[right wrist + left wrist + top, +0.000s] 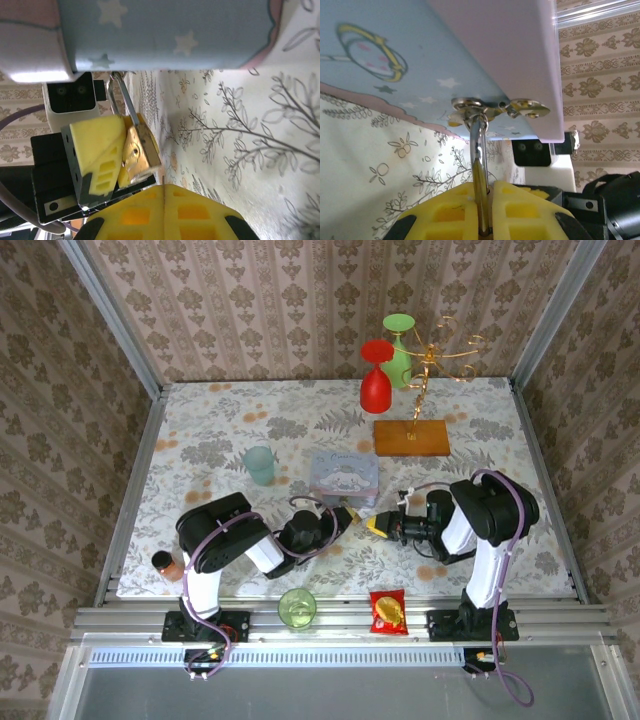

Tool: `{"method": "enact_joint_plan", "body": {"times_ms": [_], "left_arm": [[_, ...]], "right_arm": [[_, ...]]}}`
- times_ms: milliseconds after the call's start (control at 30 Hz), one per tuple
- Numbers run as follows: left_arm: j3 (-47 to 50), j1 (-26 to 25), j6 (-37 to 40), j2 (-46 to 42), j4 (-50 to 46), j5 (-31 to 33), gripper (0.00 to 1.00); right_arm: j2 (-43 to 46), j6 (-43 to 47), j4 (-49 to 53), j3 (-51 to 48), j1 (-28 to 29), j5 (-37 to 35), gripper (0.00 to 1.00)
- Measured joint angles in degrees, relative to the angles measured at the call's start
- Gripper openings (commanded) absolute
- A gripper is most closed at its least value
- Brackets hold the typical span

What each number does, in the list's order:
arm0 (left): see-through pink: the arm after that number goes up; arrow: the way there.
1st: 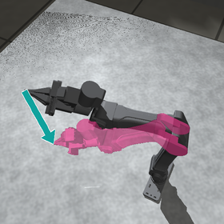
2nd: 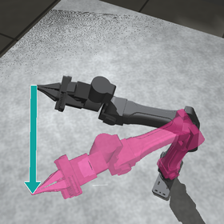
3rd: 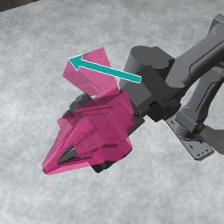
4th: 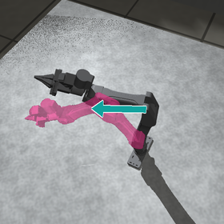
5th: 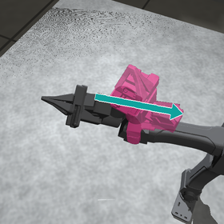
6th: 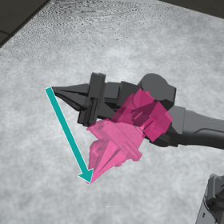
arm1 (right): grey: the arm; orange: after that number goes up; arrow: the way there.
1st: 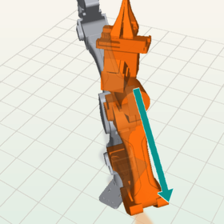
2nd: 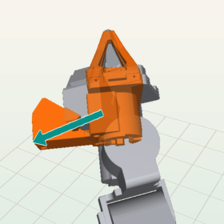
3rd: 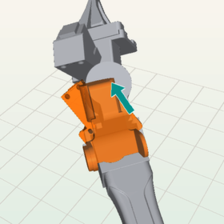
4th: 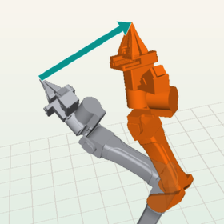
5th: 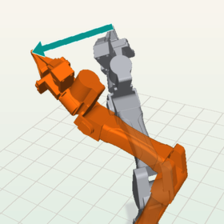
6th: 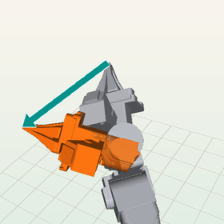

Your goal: Unlock a padlock with a key

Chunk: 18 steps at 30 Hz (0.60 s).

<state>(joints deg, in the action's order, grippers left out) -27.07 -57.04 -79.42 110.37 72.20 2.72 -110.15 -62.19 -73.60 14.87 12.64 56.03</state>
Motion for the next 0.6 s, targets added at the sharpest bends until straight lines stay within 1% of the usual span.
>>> {"method": "enact_joint_plan", "body": {"times_ms": [200,300,467,600], "left_arm": [[0.3,0.5,0.7,0.3,0.5,0.7,0.00],[0.2,0.4,0.7,0.6,0.7,0.7,0.00],[0.0,0.4,-0.4,0.6,0.7,1.3,0.00],[-0.3,-0.3,-2.9,0.6,0.7,3.3,0.00]], "right_arm": [[1.6,0.0,-0.2,-2.3,0.0,-2.0,0.00],[1.8,-1.2,-1.0,-2.8,0.1,-4.1,0.00],[3.8,-4.2,-1.5,-4.9,2.1,-10.6,0.00],[6.8,-8.2,-1.3,-7.8,3.9,-16.9,0.00]]}}
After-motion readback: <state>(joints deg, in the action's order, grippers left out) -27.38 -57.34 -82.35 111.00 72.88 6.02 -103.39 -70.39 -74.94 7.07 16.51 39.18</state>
